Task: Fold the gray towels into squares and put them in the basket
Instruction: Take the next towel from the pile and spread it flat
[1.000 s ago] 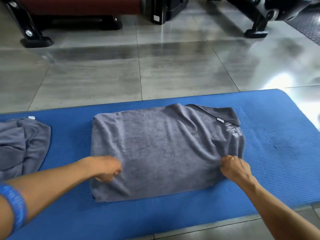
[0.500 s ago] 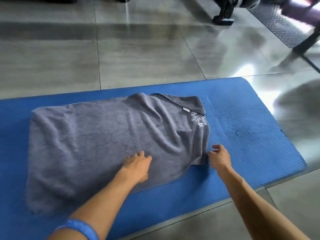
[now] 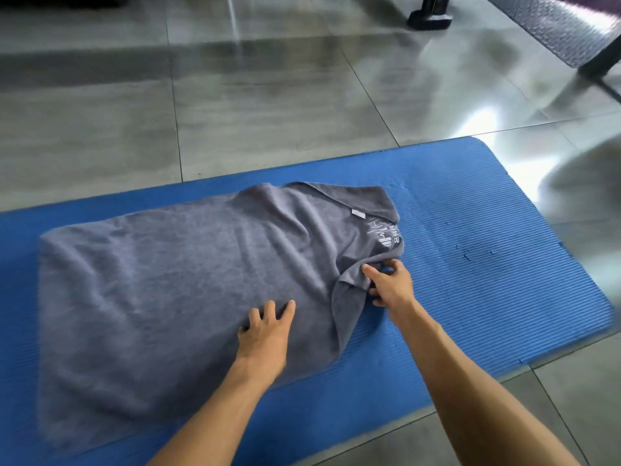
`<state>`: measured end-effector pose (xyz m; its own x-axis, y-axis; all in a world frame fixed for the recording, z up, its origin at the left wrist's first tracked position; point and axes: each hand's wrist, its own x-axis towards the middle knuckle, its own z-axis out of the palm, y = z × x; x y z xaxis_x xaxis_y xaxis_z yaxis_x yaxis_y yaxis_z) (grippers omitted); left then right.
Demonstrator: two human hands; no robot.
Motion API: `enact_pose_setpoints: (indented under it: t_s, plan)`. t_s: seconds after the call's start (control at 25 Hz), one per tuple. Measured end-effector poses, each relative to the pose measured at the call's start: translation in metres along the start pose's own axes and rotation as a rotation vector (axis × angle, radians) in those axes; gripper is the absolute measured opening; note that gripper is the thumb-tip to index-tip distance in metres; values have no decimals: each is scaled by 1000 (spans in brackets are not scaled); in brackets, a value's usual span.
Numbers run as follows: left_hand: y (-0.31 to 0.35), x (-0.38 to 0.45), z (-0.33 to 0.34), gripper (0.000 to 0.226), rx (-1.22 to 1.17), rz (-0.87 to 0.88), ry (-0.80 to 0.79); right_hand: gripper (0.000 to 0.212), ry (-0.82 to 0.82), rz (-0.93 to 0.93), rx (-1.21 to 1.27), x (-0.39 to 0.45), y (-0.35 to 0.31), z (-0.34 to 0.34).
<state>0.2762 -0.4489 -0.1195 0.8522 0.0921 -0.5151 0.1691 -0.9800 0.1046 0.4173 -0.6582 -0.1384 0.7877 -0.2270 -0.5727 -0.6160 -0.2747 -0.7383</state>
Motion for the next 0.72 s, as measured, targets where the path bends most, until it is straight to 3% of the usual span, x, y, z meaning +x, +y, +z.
enact_pose_setpoints:
  t_s: [0.12,0.28,0.4,0.52,0.64,0.72]
  plan:
    - [-3,-2,1,94,-14,15,-12,66,189,5,-125,4,-4,14]
    - [-2,-3,3,94,-2,4,-11,25,129,82,299,12,-21,18]
    - [-3,-2,4,96,-5,13,-6,25,77,34,442,12,-35,8]
    - [-4,-2,4,96,-23,22,-6,4,-152,197,626,7,-42,-6]
    - [-5,-1,4,95,-31,26,-2,16,-431,244,605,1,-37,-19]
    - [-5,-2,5,95,-24,28,1,19,-501,222,776,-3,-32,-24]
